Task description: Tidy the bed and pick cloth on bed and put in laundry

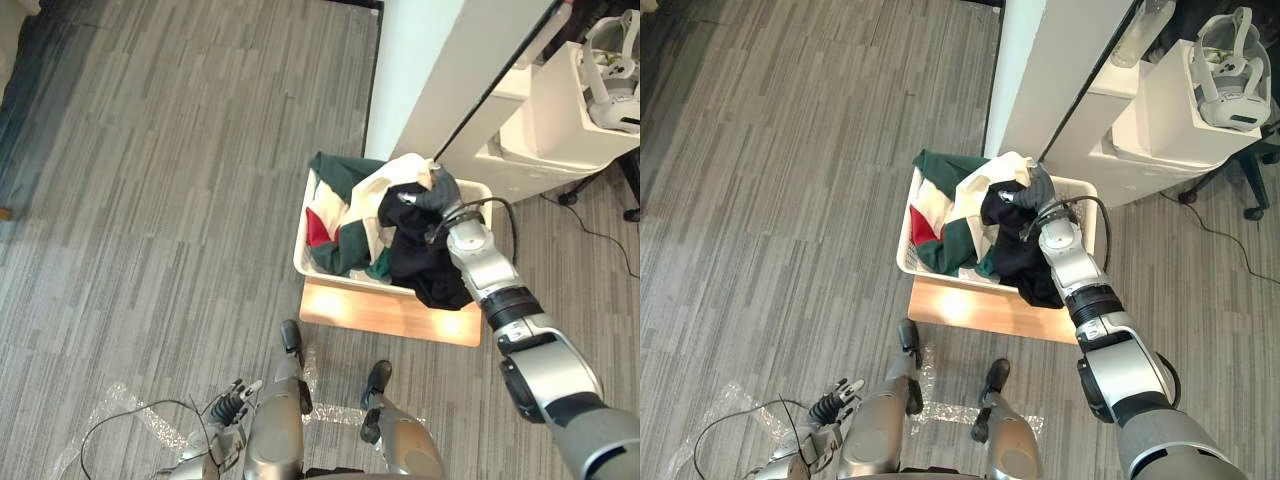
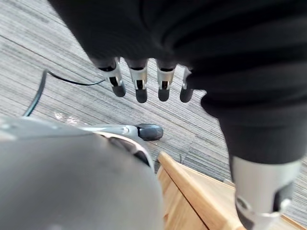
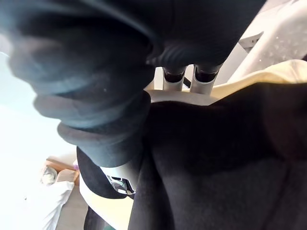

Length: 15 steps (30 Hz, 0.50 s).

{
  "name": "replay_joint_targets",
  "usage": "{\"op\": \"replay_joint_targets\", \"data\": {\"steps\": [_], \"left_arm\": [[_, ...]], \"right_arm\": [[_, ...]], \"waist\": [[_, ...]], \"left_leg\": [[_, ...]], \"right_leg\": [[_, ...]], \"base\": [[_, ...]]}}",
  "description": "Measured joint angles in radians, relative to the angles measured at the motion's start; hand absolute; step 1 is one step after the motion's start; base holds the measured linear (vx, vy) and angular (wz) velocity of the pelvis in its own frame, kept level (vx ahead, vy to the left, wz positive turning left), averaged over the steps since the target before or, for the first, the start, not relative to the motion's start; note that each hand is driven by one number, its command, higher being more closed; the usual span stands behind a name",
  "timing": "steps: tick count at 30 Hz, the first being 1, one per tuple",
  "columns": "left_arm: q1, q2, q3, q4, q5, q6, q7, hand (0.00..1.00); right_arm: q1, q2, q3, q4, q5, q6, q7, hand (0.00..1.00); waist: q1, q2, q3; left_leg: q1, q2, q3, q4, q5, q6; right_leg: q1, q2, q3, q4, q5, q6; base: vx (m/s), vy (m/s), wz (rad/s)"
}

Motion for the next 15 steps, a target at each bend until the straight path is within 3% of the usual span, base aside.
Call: {"op": "replay_joint_targets", "data": {"steps": [2, 5, 8, 11, 12, 15], "left_arm": [[0.002, 0.0, 0.0, -0.001, 0.016, 0.003, 0.0, 0.0], [0.019, 0.014, 0.006, -0.001, 0.042, 0.006, -0.001, 0.0], [0.061, 0.027, 0.008, 0.008, 0.077, 0.021, -0.001, 0.0], [0.1, 0.021, 0.007, 0.016, 0.094, 0.024, -0.002, 0.0], [0.113, 0.019, 0.007, 0.016, 0.096, 0.024, -0.004, 0.0], [0.125, 0.01, 0.006, 0.039, 0.113, 0.025, -0.005, 0.0]], "right_arm": [[0.059, 0.0, 0.0, -0.066, -0.036, 0.0, 0.001, 0.0], [0.174, 0.001, 0.0, -0.177, -0.064, 0.007, 0.011, 0.0], [0.284, 0.002, 0.0, -0.283, -0.077, 0.036, 0.051, 0.0], [0.375, -0.008, -0.016, -0.39, -0.103, 0.056, 0.078, 0.0], [0.412, -0.016, -0.035, -0.431, -0.113, 0.067, 0.09, 0.0], [0.48, -0.04, -0.087, -0.485, -0.115, 0.082, 0.117, 0.0]], "waist": [[-0.002, -0.012, -0.007], [-0.014, -0.053, -0.037], [-0.042, -0.087, -0.114], [-0.059, -0.078, -0.173], [-0.079, -0.066, -0.2], [-0.097, -0.041, -0.232]], "left_leg": [[0.02, 0.003, 0.0, -0.003, -0.005, -0.006], [0.047, 0.006, 0.006, -0.003, -0.017, -0.02], [0.067, 0.001, 0.015, -0.003, -0.033, -0.022], [0.109, -0.013, 0.038, -0.004, -0.055, -0.019], [0.113, -0.017, 0.04, -0.004, -0.065, -0.018], [0.127, -0.023, 0.045, -0.004, -0.067, -0.014]], "right_leg": [[0.014, -0.002, 0.001, 0.011, -0.015, 0.001], [0.038, -0.002, 0.004, 0.011, -0.034, 0.006], [0.052, -0.01, 0.018, 0.011, -0.038, 0.005], [0.075, -0.018, 0.041, 0.009, -0.044, 0.012], [0.075, -0.022, 0.042, 0.008, -0.051, 0.022], [0.09, -0.031, 0.046, 0.005, -0.051, 0.023]], "base": [[0.0, 0.0, 0.0], [0.02, -0.001, -0.02], [0.09, 0.008, -0.12], [0.05, 0.017, -0.21], [0.05, 0.034, -0.06], [0.05, 0.036, -0.04]]}}
